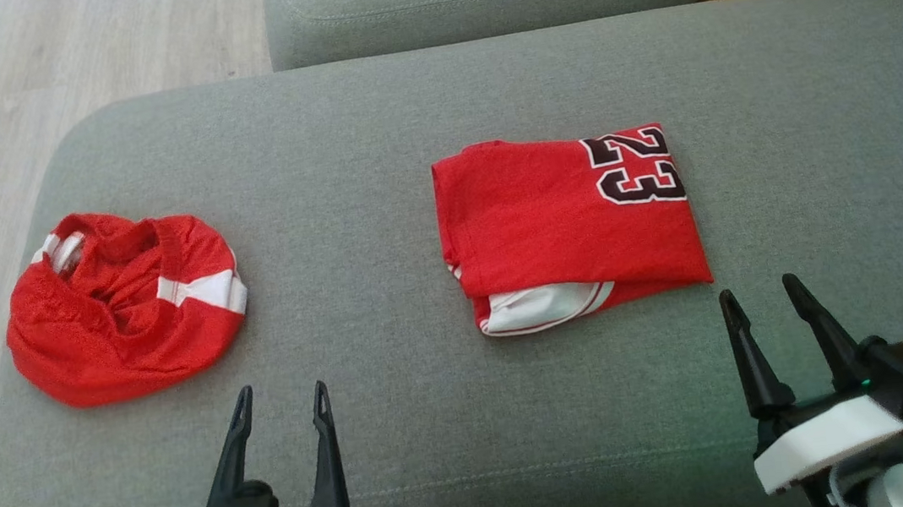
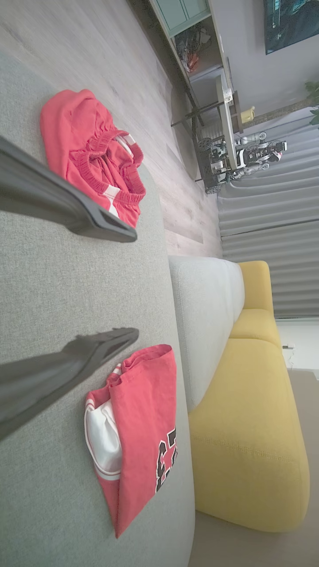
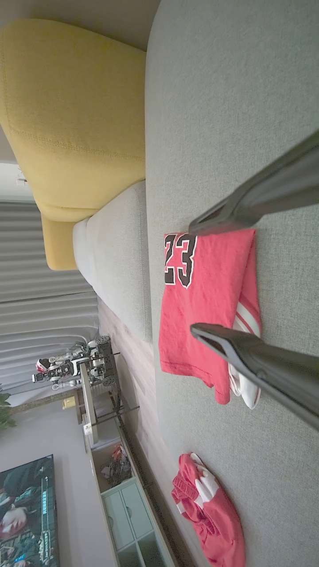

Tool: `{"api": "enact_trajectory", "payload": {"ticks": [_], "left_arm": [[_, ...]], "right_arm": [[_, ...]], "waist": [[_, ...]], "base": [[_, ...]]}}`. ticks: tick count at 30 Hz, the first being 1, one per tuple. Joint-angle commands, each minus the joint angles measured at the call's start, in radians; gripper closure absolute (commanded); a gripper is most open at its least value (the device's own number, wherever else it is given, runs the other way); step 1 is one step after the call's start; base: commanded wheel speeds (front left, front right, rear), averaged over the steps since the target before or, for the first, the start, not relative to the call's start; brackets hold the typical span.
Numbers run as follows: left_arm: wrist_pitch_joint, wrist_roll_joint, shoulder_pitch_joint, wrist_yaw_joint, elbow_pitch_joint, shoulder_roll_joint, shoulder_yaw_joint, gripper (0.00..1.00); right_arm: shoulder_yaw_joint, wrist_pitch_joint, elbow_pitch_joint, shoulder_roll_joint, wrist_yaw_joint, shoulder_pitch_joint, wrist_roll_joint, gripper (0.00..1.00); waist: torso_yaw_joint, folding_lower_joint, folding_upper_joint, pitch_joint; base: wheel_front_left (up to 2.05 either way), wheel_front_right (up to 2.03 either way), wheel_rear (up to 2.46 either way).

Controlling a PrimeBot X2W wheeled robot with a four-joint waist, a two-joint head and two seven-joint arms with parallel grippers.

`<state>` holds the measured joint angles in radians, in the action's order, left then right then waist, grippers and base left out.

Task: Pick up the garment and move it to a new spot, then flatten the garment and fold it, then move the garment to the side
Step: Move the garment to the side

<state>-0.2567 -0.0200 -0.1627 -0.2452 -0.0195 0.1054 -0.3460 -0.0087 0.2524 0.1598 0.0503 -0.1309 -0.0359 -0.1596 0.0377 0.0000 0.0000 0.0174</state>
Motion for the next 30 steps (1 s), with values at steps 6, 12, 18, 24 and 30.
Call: {"api": "enact_trajectory", "payload": {"ticks": [6,12,18,24,30], "left_arm": [[-0.005,0.006,0.025,0.011,-0.025,-0.004,0.034,0.0],[-0.005,0.01,0.027,0.014,-0.024,-0.004,0.033,0.0],[-0.005,0.019,0.036,0.017,-0.028,-0.004,0.021,0.0],[-0.005,0.029,0.07,0.014,-0.04,-0.006,0.001,0.0],[-0.005,0.032,0.111,0.011,-0.048,-0.01,-0.018,0.0]], "right_arm": [[0.028,0.009,-0.029,0.0,0.0,0.03,0.0,0.0],[0.032,0.009,-0.002,0.0,0.0,0.048,0.0,0.0],[0.04,0.009,0.068,0.0,0.0,0.116,0.001,0.0],[0.003,0.009,0.183,0.0,0.0,0.239,0.013,0.0],[-0.048,0.009,0.323,0.012,0.0,0.36,0.039,0.0]], "waist": [[0.015,0.0,0.0,-0.004],[0.027,0.0,0.0,-0.012],[0.04,0.0,0.0,-0.037],[0.054,0.0,0.0,-0.087],[0.069,0.0,0.0,-0.149]], "base": [[0.0,0.0,0.0],[0.0,0.0,0.0],[0.0,0.0,0.0],[0.0,0.0,0.0],[0.0,0.0,0.0]]}}
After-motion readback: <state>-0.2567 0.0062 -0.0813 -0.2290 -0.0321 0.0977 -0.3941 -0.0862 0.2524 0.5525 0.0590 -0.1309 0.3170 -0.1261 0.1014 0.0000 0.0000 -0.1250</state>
